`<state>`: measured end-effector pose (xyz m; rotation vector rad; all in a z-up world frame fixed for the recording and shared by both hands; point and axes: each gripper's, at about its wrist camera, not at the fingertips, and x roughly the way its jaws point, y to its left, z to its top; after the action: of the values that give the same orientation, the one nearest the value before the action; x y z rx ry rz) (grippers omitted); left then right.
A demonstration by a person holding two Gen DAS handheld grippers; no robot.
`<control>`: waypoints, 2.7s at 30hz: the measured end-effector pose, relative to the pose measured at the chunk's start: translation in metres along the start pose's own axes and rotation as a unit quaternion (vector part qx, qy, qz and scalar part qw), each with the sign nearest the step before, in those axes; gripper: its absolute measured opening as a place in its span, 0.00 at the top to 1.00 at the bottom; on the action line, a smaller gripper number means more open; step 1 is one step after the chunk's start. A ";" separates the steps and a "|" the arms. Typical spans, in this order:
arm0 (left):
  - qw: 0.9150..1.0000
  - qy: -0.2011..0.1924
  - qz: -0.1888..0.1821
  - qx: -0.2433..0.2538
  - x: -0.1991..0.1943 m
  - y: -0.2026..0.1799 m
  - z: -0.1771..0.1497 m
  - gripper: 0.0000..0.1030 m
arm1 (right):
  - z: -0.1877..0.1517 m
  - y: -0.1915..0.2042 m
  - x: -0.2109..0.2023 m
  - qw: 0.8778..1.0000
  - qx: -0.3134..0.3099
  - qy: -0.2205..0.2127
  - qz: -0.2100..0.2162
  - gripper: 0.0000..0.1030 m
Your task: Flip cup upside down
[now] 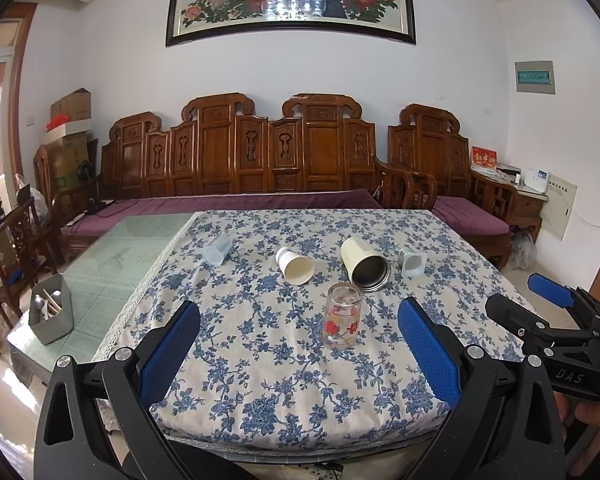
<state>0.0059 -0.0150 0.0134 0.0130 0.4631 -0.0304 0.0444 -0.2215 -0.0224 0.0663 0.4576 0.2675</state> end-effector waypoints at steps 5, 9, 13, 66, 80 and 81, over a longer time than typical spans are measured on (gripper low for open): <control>1.000 -0.002 -0.001 0.000 -0.002 0.000 0.002 0.07 | 0.000 0.000 0.000 1.000 0.001 0.000 0.000 0.02; 1.000 -0.002 -0.002 0.001 -0.002 -0.001 0.002 0.07 | 0.000 0.000 0.000 1.000 0.001 0.000 0.000 0.02; 1.000 -0.004 -0.002 -0.001 -0.003 -0.002 0.003 0.07 | -0.001 0.000 0.000 1.000 0.000 0.000 0.000 0.02; 1.000 -0.006 -0.002 -0.003 -0.002 -0.004 -0.001 0.07 | 0.000 0.004 -0.001 1.000 0.002 -0.002 0.000 0.02; 1.000 -0.008 -0.004 -0.003 -0.003 -0.004 0.000 0.07 | 0.000 0.003 -0.002 1.000 0.003 -0.003 -0.001 0.02; 1.000 -0.008 -0.003 -0.003 -0.003 -0.004 0.000 0.07 | 0.000 0.004 -0.002 1.000 0.003 -0.003 -0.001 0.02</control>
<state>0.0029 -0.0191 0.0152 0.0061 0.4469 -0.0358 0.0420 -0.2176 -0.0211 0.0730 0.4523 0.2647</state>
